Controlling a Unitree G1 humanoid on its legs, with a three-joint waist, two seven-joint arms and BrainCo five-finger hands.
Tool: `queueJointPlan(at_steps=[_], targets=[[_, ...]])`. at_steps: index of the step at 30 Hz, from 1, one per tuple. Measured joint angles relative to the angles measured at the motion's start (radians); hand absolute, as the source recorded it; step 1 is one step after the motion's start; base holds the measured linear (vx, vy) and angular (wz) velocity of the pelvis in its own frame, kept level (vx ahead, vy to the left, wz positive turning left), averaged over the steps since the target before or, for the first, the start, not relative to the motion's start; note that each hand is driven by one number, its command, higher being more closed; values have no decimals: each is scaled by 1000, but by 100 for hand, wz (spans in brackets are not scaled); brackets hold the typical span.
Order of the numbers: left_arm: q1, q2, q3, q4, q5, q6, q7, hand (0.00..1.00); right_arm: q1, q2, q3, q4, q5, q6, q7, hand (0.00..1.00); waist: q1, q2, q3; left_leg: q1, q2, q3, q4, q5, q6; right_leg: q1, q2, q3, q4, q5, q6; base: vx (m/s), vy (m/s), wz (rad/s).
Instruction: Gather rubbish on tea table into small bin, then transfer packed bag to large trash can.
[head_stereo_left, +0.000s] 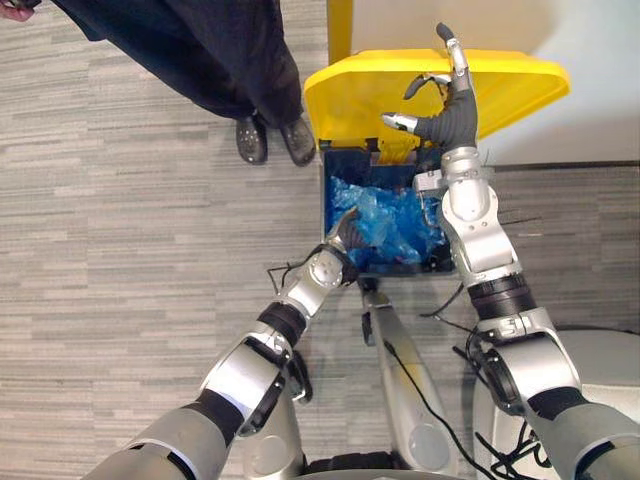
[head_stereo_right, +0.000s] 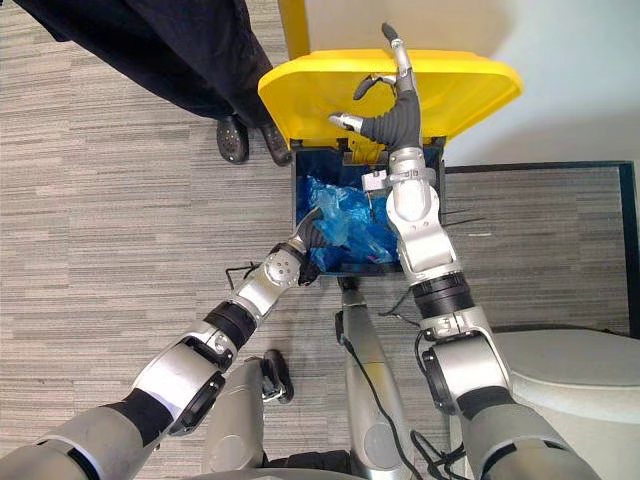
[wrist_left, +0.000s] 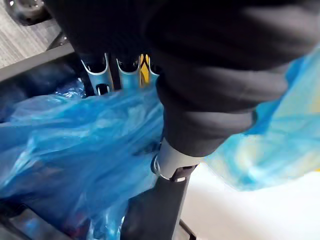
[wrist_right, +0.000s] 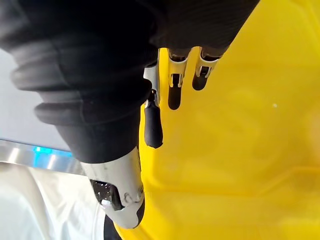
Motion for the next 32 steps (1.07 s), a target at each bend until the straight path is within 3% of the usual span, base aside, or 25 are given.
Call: queueJointPlan(at_steps=[3,7,11,13,17,19,20,21,22,24,25,26,28,29,30,31,32], targets=[[23,3,-26,-27,22,-2,7,0,79,0,-22,1,-1,-2,3,0,10,0,0,37,-4,-25,-6,7,-12,45,-12,-25,13,-14,-12,20,-17,26],[134,42,-31,-82,25,-11,7,0,188,-1,-33,24,-28,4,7,0,12,-8,-6,110,-37,-52,-65,33,-20,126,-52,-49,12,-31,5,-33,-8,37],[323,114,-3,-189,-51,-38,6,0,341,-3,-60,42,-42,8,14,0,17,-12,-30,204,-59,-75,-128,68,-24,228,-83,-84,-7,-47,24,-42,-4,36],[468,139,62,-259,-124,-63,-3,0,453,0,-74,43,-48,17,33,0,42,-27,-68,254,-71,-77,-152,85,-14,269,-95,-86,-4,-55,29,-13,21,19],[718,215,226,-325,-258,-87,-42,0,609,14,-117,42,-80,25,84,0,64,-61,-118,314,-106,-60,-170,89,5,319,-116,-69,-16,-59,52,-58,52,-1],[851,242,329,-352,-328,-87,-61,0,685,14,-143,42,-90,32,120,0,79,-74,-138,324,-110,-35,-174,102,25,346,-132,-90,-82,-38,72,-97,89,-24],[887,243,358,-359,-346,-87,-65,0,709,14,-150,42,-97,35,132,0,87,-75,-141,332,-99,-19,-186,109,36,347,-142,-112,-87,-58,93,-107,52,-51],[960,234,411,-374,-381,-86,-78,0,752,15,-152,43,-110,44,155,0,95,-69,-156,330,-89,4,-198,121,48,309,-174,-141,28,-78,57,-98,-3,-42],[1018,236,455,-375,-413,-83,-87,0,794,16,-151,43,-115,44,183,0,90,-80,-176,332,-85,5,-209,129,49,292,-193,-143,216,-103,17,-82,-18,-25],[1087,232,495,-378,-439,-77,-102,0,880,16,-153,44,-119,44,210,0,90,-82,-206,343,-79,0,-243,147,36,340,-214,-148,429,-131,-29,-3,-66,-2],[1130,229,507,-391,-446,-77,-105,0,924,18,-153,46,-118,44,226,0,91,-82,-226,340,-68,-2,-254,153,25,387,-212,-148,435,-180,-9,26,-95,-6],[1144,225,519,-397,-446,-76,-108,0,946,21,-156,48,-119,43,231,0,89,-88,-231,336,-66,-5,-257,156,19,388,-205,-155,414,-179,-3,13,-114,-8],[1176,165,525,-416,-447,-68,-131,0,999,34,-185,84,-132,46,247,0,101,-50,-290,331,-22,14,-383,239,5,448,-119,-149,203,-199,38,3,-160,-19],[1194,161,528,-446,-449,-72,-138,0,1013,40,-182,81,-144,44,247,0,101,-69,-306,330,-32,26,-412,259,-8,447,-133,-150,200,-235,35,63,-254,-37],[1204,164,528,-461,-451,-76,-148,0,1033,54,-183,93,-152,40,247,0,102,-113,-330,332,-59,42,-434,278,-17,461,-142,-146,127,-290,21,39,-279,-45],[1186,144,525,-426,-451,-70,-150,0,1010,43,-185,159,-155,41,247,0,108,-79,-342,325,-30,50,-458,298,-24,475,-97,-151,47,-248,1,0,-159,-45],[1185,140,524,-418,-451,-70,-154,0,1001,39,-185,186,-156,43,247,0,104,-65,-354,316,-20,48,-480,308,-20,483,-78,-155,0,-227,-7,-39,-66,-28]])
